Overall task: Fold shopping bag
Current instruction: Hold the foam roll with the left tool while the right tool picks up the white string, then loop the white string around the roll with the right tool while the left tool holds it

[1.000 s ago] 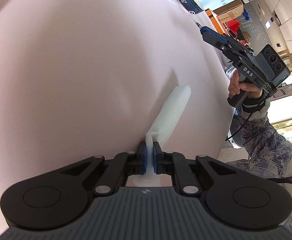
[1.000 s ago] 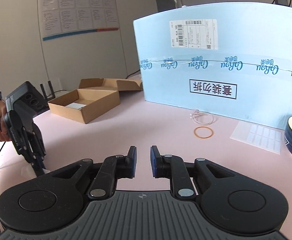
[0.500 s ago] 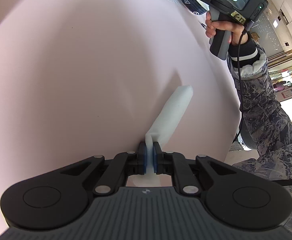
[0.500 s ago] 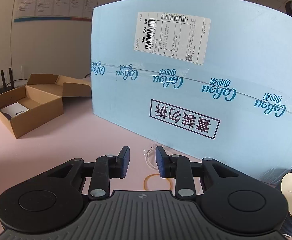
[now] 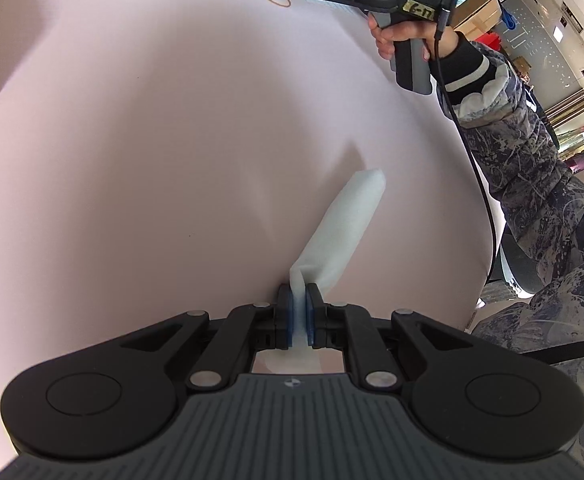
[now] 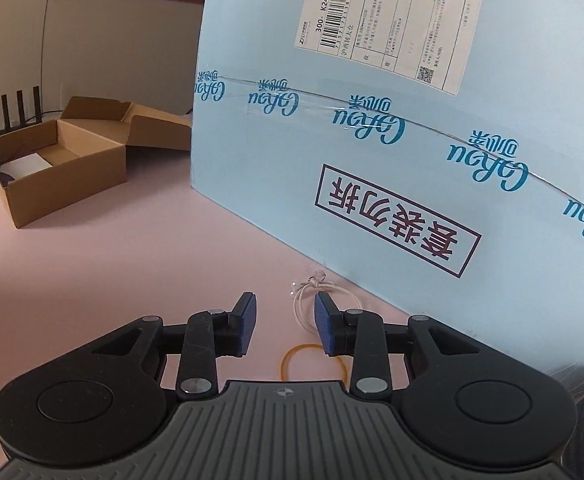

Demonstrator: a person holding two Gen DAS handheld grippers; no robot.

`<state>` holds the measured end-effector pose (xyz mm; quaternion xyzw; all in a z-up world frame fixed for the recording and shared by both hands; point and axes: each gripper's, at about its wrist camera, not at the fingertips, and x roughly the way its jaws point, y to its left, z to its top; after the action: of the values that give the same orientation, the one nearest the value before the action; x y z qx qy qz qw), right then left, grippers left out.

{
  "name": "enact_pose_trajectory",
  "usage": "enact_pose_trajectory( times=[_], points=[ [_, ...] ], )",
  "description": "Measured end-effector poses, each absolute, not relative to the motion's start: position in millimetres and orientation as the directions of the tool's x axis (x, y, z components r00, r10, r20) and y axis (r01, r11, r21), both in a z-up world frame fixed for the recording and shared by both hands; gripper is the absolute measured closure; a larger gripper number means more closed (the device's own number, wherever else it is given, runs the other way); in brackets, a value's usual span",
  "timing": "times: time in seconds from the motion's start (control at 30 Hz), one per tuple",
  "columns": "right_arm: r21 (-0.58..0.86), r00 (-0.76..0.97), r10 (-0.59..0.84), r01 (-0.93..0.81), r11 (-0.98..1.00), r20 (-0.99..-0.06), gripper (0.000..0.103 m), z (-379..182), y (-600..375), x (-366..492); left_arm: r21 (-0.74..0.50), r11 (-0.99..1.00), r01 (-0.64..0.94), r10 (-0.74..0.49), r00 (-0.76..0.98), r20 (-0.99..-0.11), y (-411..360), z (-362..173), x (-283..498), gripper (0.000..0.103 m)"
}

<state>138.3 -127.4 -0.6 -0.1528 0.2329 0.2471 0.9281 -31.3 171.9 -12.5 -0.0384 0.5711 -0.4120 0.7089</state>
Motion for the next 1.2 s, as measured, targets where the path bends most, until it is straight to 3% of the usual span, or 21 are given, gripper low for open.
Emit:
enact_pose_trajectory(
  times=[0.2, 0.4, 0.5, 0.73, 0.97, 1.2],
  points=[
    [-0.109, 0.747, 0.374, -0.508, 0.854, -0.549, 0.081, -14, -121, 165, -0.493, 0.666, 0.56, -0.617, 0.04, -0.786, 160, -7, -48, 0.095],
    [-0.051, 0.747, 0.381, -0.484, 0.874, -0.545, 0.101, -13, -129, 167, -0.482, 0.667, 0.568, -0.618, 0.061, -0.783, 170, -3, -54, 0.095],
    [-0.017, 0.753, 0.402, -0.48, 0.877, -0.521, 0.101, -9, -137, 154, -0.471, 0.669, 0.575, -0.617, 0.078, -0.783, 175, -1, -57, 0.095],
    [0.184, 0.667, 0.622, -0.608, 0.772, -0.41, 0.101, 26, -173, 50, -0.456, 0.678, 0.577, -0.618, 0.111, -0.778, 173, -1, -61, 0.095],
    [0.411, 0.449, 0.795, -0.687, 0.599, -0.408, 0.101, 22, -179, -51, -0.444, 0.677, 0.587, -0.616, 0.122, -0.778, 173, -1, -61, 0.095],
    [0.486, 0.386, 0.826, -0.674, 0.556, -0.41, 0.101, 1, -153, -55, -0.424, 0.69, 0.587, -0.611, 0.158, -0.776, 173, -2, -67, 0.095]
  ],
)
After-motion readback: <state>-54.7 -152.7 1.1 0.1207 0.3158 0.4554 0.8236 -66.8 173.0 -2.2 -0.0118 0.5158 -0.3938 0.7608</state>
